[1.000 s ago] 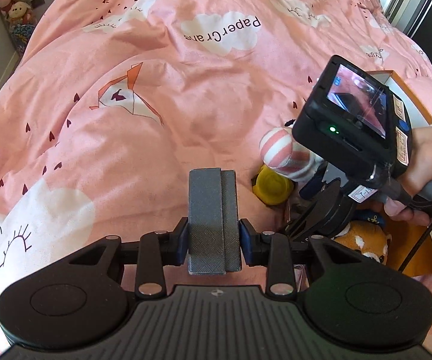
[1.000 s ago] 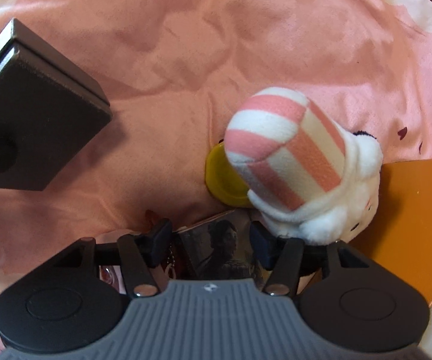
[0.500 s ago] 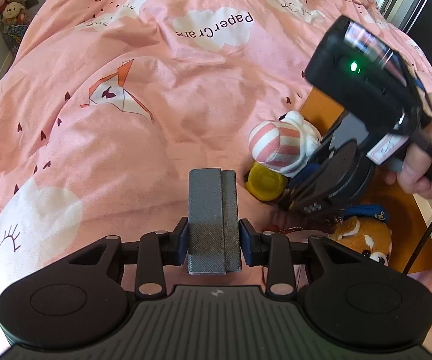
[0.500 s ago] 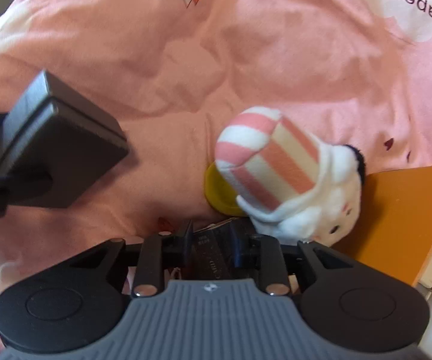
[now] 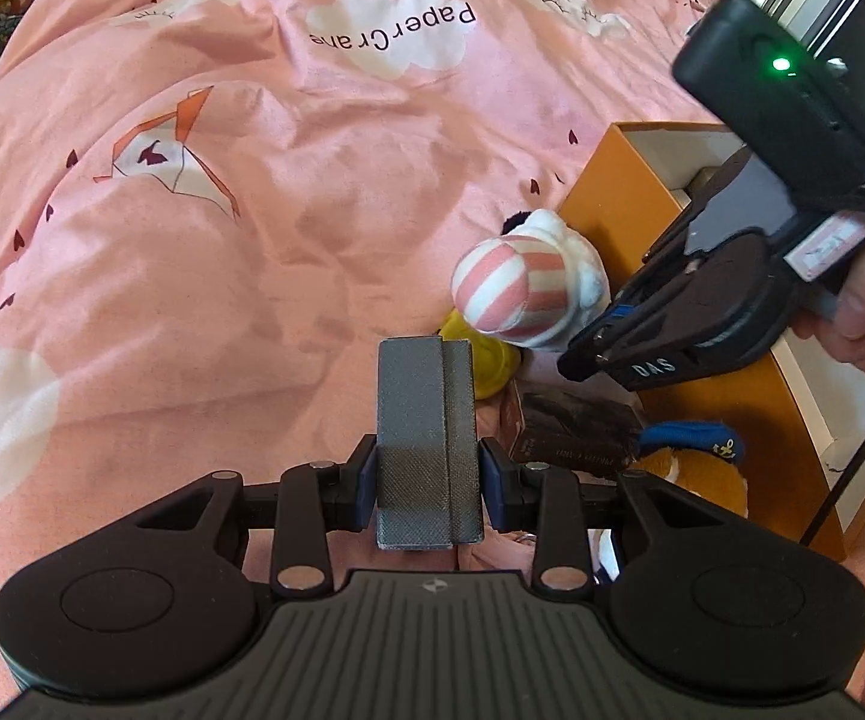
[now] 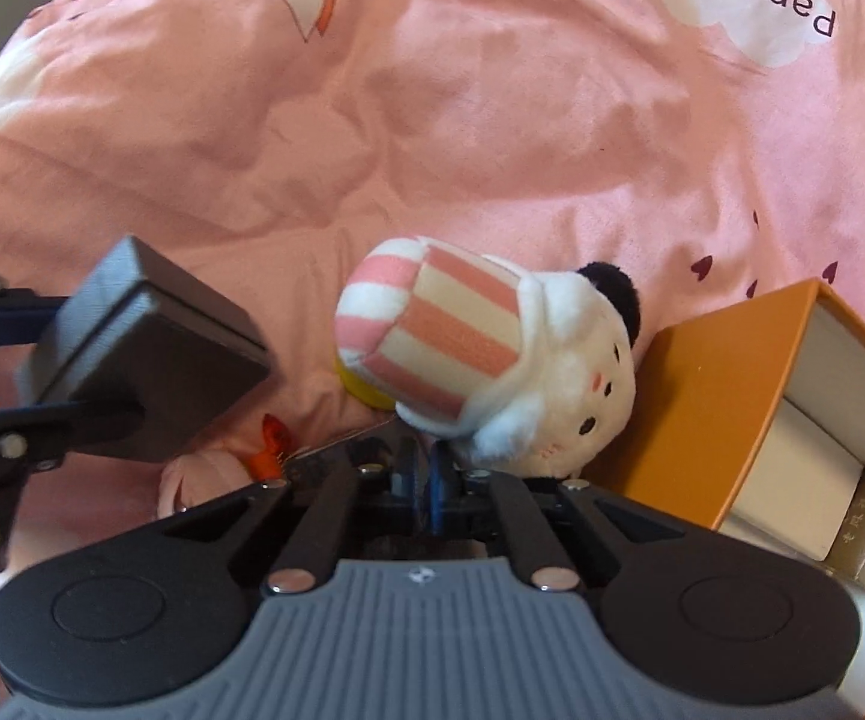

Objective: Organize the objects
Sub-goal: 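Grasp the red card box with the right gripper while the left gripper holds the grey box, then carry the red card box over the orange box with the right gripper, then lower the grey box into the box with the left gripper while the right gripper lowers the red card box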

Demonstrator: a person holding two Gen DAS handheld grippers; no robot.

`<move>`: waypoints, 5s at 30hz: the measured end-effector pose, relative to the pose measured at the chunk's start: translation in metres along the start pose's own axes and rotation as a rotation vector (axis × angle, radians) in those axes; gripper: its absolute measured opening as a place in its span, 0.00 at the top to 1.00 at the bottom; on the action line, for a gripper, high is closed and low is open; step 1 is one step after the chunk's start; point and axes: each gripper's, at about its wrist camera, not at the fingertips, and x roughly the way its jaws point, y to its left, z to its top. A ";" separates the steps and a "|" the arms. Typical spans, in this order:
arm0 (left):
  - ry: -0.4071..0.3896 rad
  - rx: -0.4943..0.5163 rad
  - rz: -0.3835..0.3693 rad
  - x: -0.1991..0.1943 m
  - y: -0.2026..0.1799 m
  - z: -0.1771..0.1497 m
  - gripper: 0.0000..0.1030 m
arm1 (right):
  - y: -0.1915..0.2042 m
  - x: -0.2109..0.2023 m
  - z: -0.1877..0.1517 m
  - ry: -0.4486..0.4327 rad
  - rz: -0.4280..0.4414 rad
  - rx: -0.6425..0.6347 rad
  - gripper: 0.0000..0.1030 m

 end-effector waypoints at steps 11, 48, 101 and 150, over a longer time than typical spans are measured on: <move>0.008 0.011 0.016 0.000 -0.003 0.001 0.62 | 0.017 0.028 -0.003 0.064 0.071 -0.011 0.50; -0.207 0.007 0.057 -0.058 -0.028 0.006 0.62 | -0.008 -0.098 -0.030 -0.350 0.142 0.118 0.42; -0.043 1.293 0.165 0.099 -0.240 0.021 0.63 | -0.166 -0.038 -0.158 -0.117 0.102 0.414 0.41; 0.104 1.095 0.024 0.129 -0.224 0.055 0.34 | -0.186 -0.015 -0.124 -0.118 0.081 0.508 0.41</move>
